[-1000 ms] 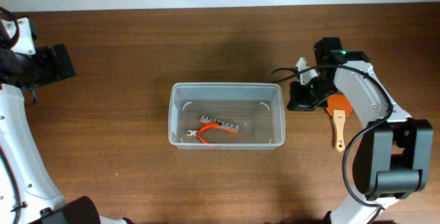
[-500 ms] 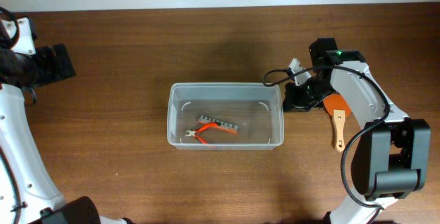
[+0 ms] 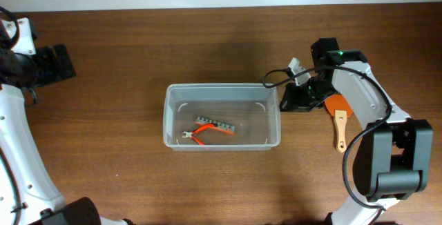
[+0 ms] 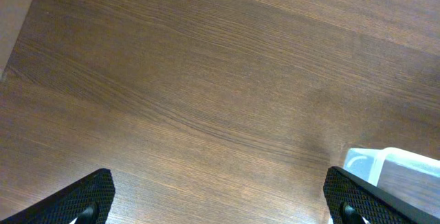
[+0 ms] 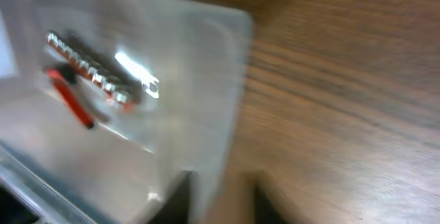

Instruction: Pack container

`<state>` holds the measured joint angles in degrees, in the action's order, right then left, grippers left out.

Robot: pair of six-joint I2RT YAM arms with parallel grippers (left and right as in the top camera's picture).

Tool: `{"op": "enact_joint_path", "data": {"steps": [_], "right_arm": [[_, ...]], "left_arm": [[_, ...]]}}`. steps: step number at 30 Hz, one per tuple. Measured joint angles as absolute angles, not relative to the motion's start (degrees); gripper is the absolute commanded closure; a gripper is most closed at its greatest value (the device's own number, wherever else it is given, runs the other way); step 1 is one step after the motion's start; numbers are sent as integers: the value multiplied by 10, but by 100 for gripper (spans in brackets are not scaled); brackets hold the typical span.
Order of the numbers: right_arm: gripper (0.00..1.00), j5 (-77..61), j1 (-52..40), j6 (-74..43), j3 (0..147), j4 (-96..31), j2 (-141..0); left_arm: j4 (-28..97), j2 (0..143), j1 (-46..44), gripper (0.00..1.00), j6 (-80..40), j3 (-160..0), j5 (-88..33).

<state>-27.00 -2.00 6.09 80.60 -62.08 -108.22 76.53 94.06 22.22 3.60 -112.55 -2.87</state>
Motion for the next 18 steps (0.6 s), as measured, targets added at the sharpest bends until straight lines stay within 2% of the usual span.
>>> {"op": "enact_joint_path", "data": {"steps": [2,8,12,18], "right_arm": [[18,-238,-16,48,808,-619,-1082],[12,-139,42,6,888,-686,-1082],[11,-95,103,-10,963,-744,-1068],[11,-62,166,-25,977,-840,-976]], "left_arm": [[765,941,222,1,36,-1126,-29],[765,941,222,1,36,-1126,-29],[764,941,222,1,36,-1126,-31],[763,941,222,1,36,-1126,-31]]}}
